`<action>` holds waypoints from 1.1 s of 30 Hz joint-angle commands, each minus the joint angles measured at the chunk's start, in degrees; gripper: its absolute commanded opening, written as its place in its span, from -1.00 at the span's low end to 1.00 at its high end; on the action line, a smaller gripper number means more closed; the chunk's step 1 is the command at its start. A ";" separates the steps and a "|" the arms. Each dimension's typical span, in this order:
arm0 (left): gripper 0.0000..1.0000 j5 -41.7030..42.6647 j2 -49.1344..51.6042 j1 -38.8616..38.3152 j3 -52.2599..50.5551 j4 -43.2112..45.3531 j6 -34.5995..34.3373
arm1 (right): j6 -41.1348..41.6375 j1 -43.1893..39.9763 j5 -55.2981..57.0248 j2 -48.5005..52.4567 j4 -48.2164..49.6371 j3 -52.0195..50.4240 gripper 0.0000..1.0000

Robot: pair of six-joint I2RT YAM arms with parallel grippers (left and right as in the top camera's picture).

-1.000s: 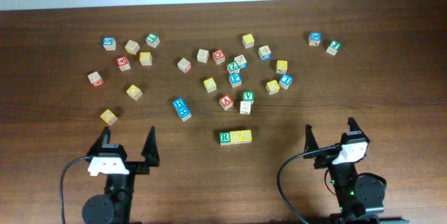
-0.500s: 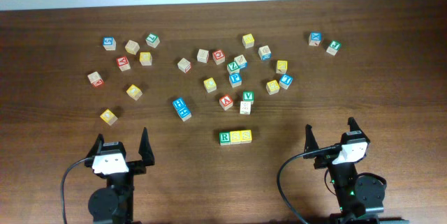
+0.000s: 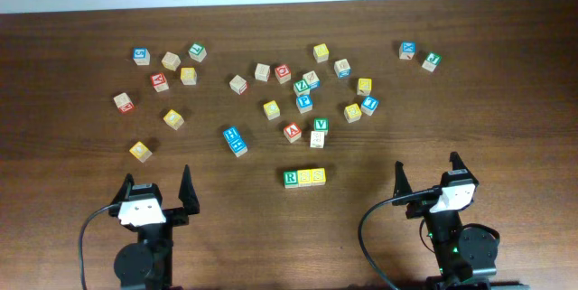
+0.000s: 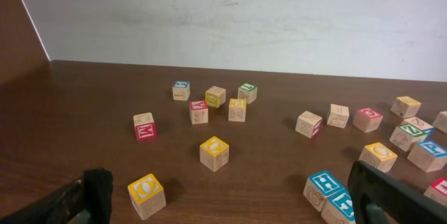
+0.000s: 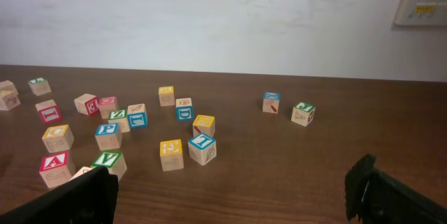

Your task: Spell out RSS

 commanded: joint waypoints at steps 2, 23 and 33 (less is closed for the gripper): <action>0.98 -0.76 -0.35 -0.92 -0.15 -0.42 -0.57 | -0.39 -0.37 0.07 -0.26 -0.37 -0.31 0.97; 0.98 -0.57 -0.33 -0.87 -0.15 -0.37 -0.59 | -0.39 -0.37 0.09 -0.26 -0.37 -0.31 0.97; 0.98 -0.57 -0.33 -0.87 -0.15 -0.37 -0.59 | -0.42 -0.37 0.74 -0.37 -0.37 -0.31 0.97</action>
